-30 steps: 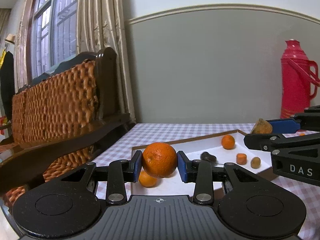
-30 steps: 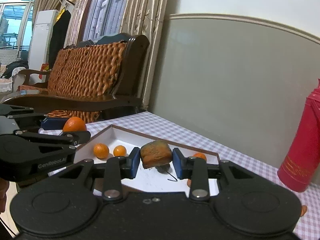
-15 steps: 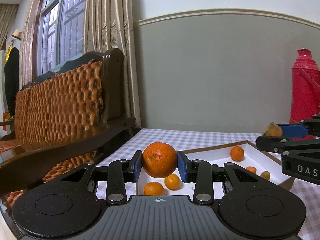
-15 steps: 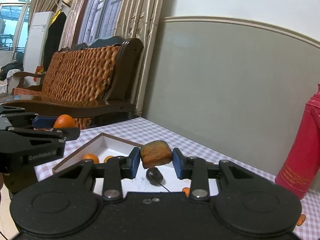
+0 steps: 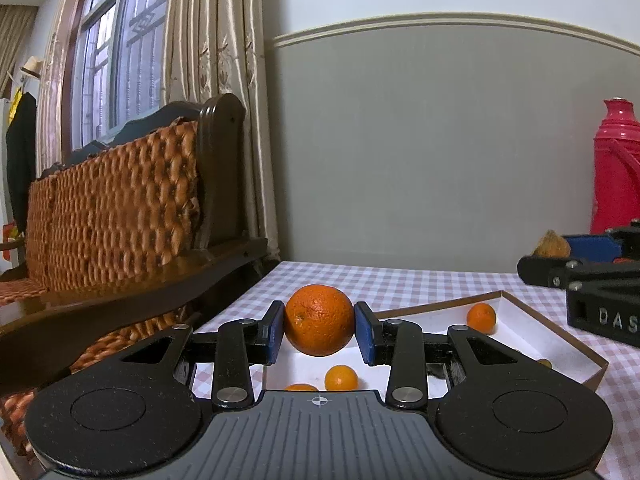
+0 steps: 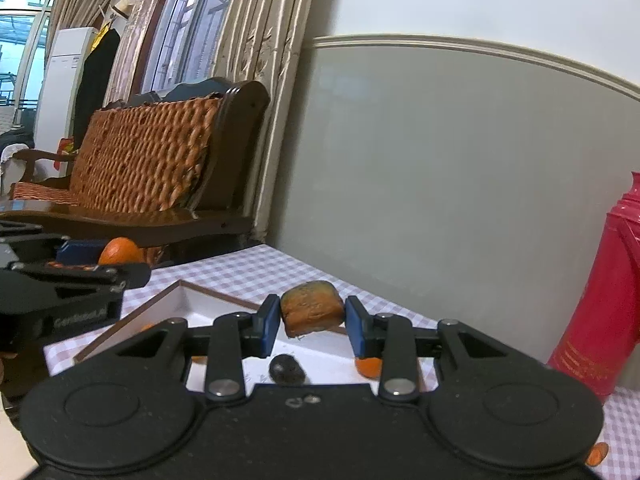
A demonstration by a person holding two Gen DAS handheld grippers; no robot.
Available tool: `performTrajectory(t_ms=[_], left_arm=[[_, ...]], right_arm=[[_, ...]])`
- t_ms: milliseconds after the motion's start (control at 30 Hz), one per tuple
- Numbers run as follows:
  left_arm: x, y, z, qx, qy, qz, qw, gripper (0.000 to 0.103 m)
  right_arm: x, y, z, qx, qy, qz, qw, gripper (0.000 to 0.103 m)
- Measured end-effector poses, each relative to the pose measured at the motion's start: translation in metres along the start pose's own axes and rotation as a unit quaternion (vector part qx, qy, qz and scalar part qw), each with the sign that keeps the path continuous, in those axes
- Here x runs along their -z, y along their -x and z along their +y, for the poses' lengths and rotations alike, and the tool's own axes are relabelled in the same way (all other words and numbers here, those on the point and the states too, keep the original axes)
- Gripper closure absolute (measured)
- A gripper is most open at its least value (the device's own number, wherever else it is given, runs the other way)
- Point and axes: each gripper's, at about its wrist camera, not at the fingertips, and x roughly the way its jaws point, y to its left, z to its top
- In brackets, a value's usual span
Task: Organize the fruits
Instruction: 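Lower both tools into the tray and open them to drop the items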
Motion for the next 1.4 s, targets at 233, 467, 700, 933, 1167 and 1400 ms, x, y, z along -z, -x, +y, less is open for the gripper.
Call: performTrajectory(t_ms=[233,467,700,933,1167,1400], left_arm=[[-0.002,-0.016,-0.002,-0.002,-0.002,0.002,1.0,0.065],[-0.004,-0.033,-0.001,-0.004,-0.01,0.01,0.9999,0.065],[-0.005,-0.058,-0.005,-0.004,-0.019,0.031,0.9993,0.065],[-0.003,-0.084,-0.003,-0.011,-0.011,0.054,0.9984,0.065],[0.001,-0.105,-0.003,-0.009,-0.004,0.075,0.9971,0.065],[0.006,-0.119,-0.006,-0.01,0.004,0.086,0.9962,0.057]], right_arm=[[0.0,-0.02,-0.013,0.005,-0.012,0.008,1.0,0.076],[0.003,-0.035,-0.021,0.006,-0.017,0.019,1.0,0.076],[0.005,-0.057,-0.033,0.006,-0.03,0.035,0.999,0.076],[0.014,-0.078,-0.048,0.011,-0.044,0.059,0.997,0.076],[0.021,-0.095,-0.06,0.01,-0.058,0.082,0.995,0.076],[0.03,-0.116,-0.064,-0.008,-0.056,0.124,0.991,0.072]])
